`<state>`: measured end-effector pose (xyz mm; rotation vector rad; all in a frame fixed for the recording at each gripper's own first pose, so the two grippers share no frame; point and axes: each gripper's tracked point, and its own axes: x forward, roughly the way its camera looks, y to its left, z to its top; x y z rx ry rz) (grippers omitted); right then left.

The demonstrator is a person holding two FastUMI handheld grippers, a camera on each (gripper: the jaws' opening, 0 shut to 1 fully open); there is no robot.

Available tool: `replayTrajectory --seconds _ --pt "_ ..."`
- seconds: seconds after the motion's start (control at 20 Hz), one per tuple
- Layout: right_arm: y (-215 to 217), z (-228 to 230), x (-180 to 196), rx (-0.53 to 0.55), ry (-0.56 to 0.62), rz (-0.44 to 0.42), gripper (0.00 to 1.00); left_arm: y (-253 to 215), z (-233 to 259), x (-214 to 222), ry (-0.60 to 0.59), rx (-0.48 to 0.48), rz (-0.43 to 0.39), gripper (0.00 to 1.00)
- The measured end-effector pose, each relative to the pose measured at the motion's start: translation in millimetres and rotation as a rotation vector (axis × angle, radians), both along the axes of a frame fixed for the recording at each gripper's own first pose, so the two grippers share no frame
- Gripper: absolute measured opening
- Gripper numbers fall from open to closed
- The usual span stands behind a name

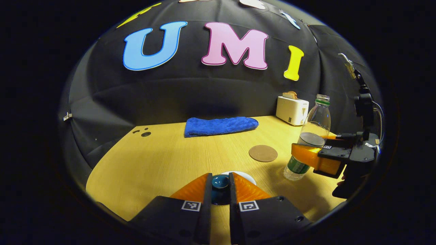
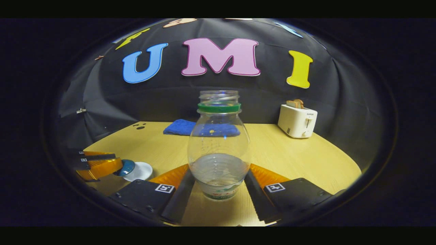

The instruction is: Open the teacup lid with one hand, grasp the water bottle and pour water into the teacup with the other hand; after pouring, place the water bottle on the coaster and then close the teacup lid.

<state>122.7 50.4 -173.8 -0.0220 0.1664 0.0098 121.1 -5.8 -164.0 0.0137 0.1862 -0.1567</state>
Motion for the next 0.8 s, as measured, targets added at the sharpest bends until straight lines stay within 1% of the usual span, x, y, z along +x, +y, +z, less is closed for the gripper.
replayTrajectory --seconds 0.05,0.25,0.3,0.35,0.4,0.55,0.75,0.8 --pt "-0.8 -0.4 1.6 0.0 -0.003 -0.001 0.8 1.7 -1.7 -1.5 0.003 -0.004 0.002 0.26" --pt "1.1 0.0 2.4 0.003 -0.001 0.011 0.78 9.1 0.3 -7.6 -0.001 0.007 0.007 0.26" --pt "7.0 0.9 2.4 -0.015 -0.001 0.043 0.77 13.0 4.7 -10.5 -0.006 0.007 0.013 0.26" --pt "9.3 0.8 2.8 -0.036 0.001 0.058 0.77 15.0 6.8 -11.6 -0.009 0.006 0.017 0.22" --pt "7.9 0.5 1.6 -0.053 0.009 0.059 0.76 18.7 9.0 -13.1 -0.011 0.001 0.023 0.26" --pt "13.0 7.1 -1.4 -0.1 0.007 0.08 0.74 29.0 13.7 -19.4 -0.013 -0.003 0.042 0.26" --pt "15.2 29.9 5.8 -0.296 -0.049 0.108 0.72 49.1 25.7 -33.2 -0.026 -0.011 0.079 0.26" --pt "15.6 35.0 11.0 -0.384 -0.052 0.125 0.72 55.7 29.9 -38.6 -0.033 -0.015 0.091 0.26"
